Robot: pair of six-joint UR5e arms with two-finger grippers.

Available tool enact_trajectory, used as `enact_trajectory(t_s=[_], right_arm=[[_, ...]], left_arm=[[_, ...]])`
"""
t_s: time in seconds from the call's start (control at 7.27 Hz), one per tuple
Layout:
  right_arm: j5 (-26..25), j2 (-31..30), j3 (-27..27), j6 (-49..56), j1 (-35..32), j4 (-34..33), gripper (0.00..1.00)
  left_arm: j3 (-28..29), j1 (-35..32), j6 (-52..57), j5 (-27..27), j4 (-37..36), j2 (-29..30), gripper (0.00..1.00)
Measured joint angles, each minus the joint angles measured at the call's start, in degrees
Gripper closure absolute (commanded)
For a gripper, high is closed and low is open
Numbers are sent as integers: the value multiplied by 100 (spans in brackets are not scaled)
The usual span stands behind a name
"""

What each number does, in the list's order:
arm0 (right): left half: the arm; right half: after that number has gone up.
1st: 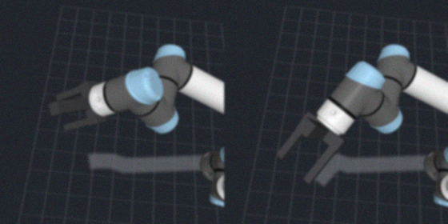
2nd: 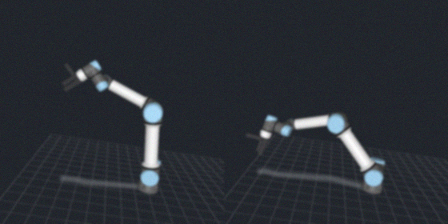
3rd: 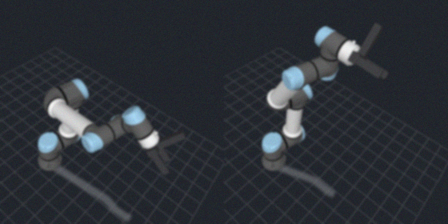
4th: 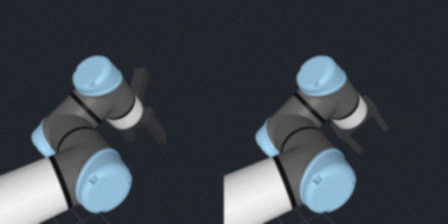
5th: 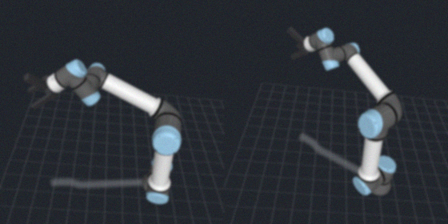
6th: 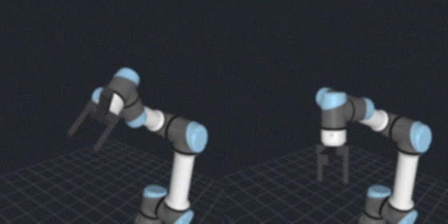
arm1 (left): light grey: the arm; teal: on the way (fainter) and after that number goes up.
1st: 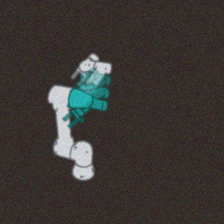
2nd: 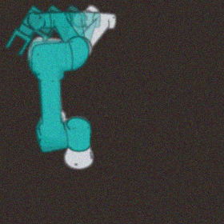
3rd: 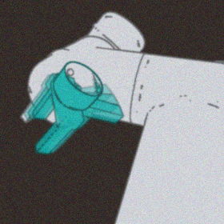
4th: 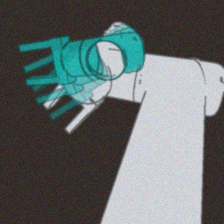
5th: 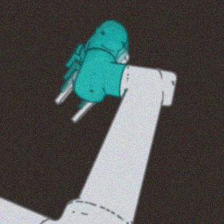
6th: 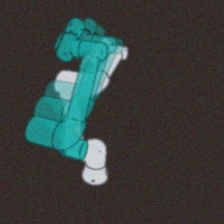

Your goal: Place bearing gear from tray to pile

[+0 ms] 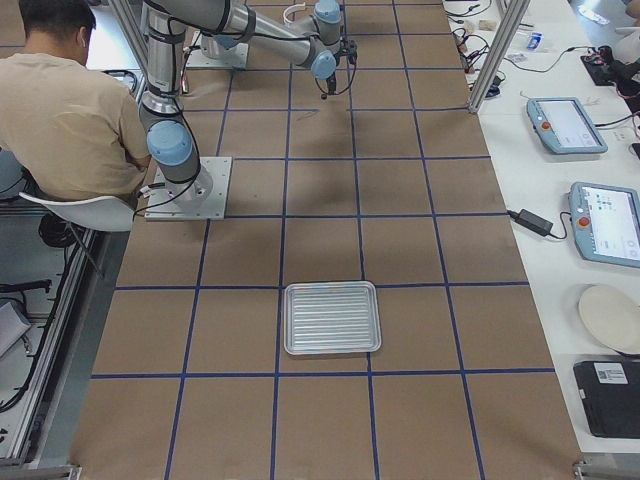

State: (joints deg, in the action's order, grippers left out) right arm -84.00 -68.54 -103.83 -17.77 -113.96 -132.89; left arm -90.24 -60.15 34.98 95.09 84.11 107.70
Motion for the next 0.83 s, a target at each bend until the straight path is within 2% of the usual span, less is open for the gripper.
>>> enact_trajectory(t_s=[0.14,0.41,0.69,0.83], right_arm=[[-24,-197,262,518,498,526,0],[-192,-839,996,1837,1621,2185,0],[-479,-1492,1595,2282,2249,3565,0],[-503,-1732,1729,2299,2444,3958,0]], left_arm=[[157,-318,-286,-29,285,-96,0],[219,-1052,-964,-291,547,-310,0],[211,-2067,-2131,-420,457,-275,0],[166,-2598,-2791,-446,298,-237,0]])
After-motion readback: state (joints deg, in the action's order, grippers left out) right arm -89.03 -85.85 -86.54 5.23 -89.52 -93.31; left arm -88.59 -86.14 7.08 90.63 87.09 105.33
